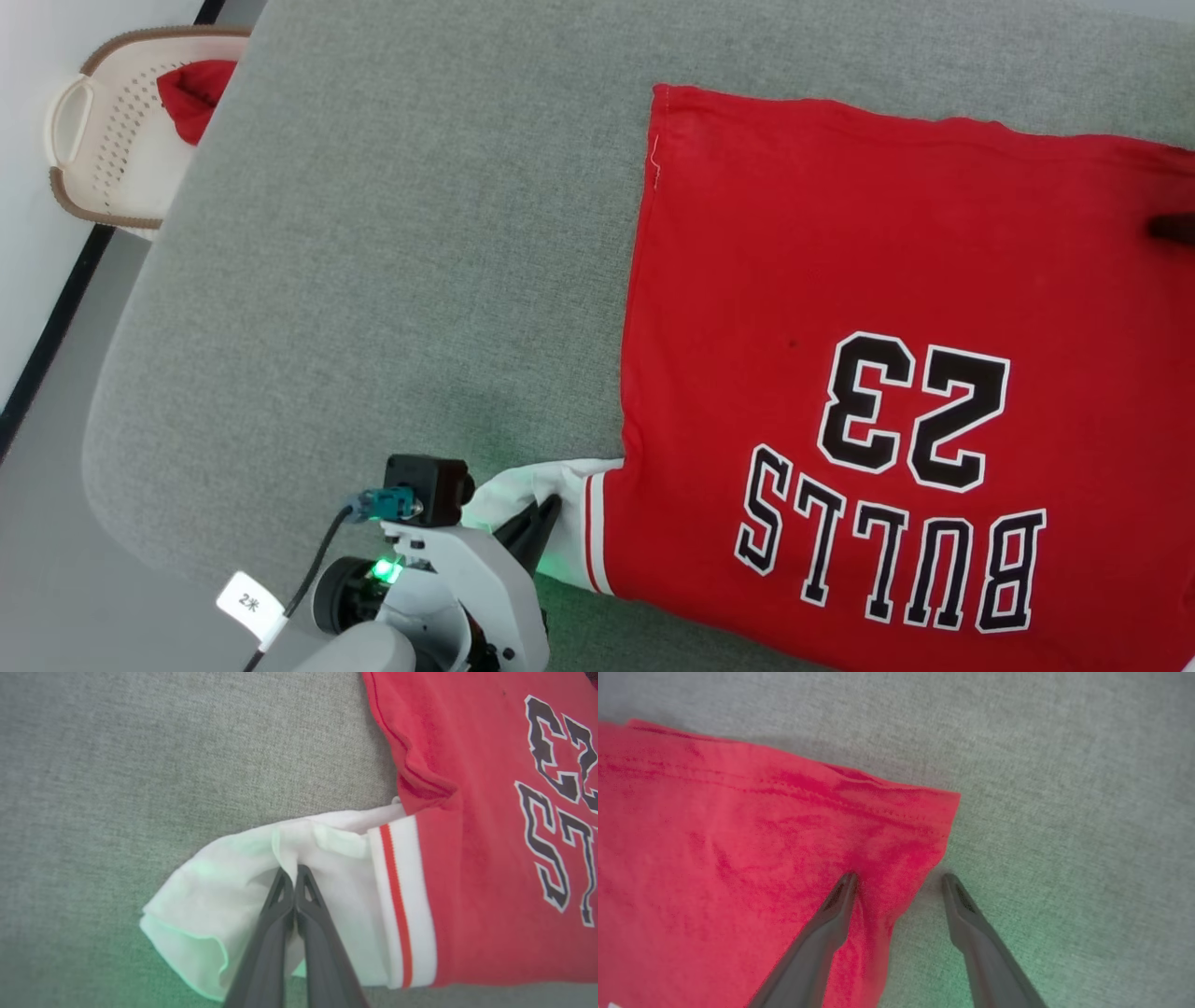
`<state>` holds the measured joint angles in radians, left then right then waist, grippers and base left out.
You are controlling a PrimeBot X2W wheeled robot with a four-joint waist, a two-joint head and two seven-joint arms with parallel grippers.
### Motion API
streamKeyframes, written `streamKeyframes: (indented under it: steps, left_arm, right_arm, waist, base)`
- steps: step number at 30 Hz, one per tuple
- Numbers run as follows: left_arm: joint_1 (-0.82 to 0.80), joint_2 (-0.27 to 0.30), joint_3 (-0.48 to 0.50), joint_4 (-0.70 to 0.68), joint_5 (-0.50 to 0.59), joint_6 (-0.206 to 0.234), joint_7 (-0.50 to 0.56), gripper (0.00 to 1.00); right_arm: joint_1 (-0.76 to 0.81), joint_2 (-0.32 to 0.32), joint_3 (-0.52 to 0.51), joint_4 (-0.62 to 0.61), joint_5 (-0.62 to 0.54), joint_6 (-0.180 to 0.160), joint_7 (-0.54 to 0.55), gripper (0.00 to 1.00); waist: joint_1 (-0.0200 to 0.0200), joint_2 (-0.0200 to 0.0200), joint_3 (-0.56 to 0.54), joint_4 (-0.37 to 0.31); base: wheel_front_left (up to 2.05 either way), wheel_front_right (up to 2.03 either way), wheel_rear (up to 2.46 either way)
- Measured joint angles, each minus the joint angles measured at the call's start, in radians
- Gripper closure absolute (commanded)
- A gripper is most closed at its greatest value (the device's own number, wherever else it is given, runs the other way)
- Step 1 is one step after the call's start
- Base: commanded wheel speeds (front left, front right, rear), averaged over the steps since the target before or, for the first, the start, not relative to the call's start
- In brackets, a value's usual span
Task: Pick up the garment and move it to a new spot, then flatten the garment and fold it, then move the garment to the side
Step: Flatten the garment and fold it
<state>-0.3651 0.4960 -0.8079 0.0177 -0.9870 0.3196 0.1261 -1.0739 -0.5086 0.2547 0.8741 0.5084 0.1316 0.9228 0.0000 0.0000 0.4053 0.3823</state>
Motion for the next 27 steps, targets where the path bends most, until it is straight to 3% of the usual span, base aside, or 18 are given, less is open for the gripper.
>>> streamKeyframes:
  steps: [14, 19, 27]
  left_arm:
    - [0.004, 0.008, 0.015, 0.033, -0.015, -0.012, -0.021, 1.0]
    - [0.02, 0.031, 0.028, 0.028, -0.017, -0.004, -0.024, 1.0]
    - [0.041, 0.073, 0.043, 0.001, -0.021, 0.024, -0.021, 1.0]
  right_arm:
    - [-0.022, 0.035, 0.001, 0.047, -0.018, 0.0, -0.045, 1.0]
    - [0.015, 0.025, 0.056, -0.054, 0.04, 0.0, -0.034, 1.0]
    - [0.149, -0.067, 0.103, -0.286, 0.164, 0.0, -0.024, 1.0]
  waist:
    - [0.0, 0.0, -0.022, -0.037]
    - [0.0, 0.0, -0.04, -0.075]
    - [0.0, 0.0, -0.073, -0.152]
  base:
    - [0.0, 0.0, 0.0]
    - [0.0, 0.0, 0.0]
    - [0.0, 0.0, 0.0]
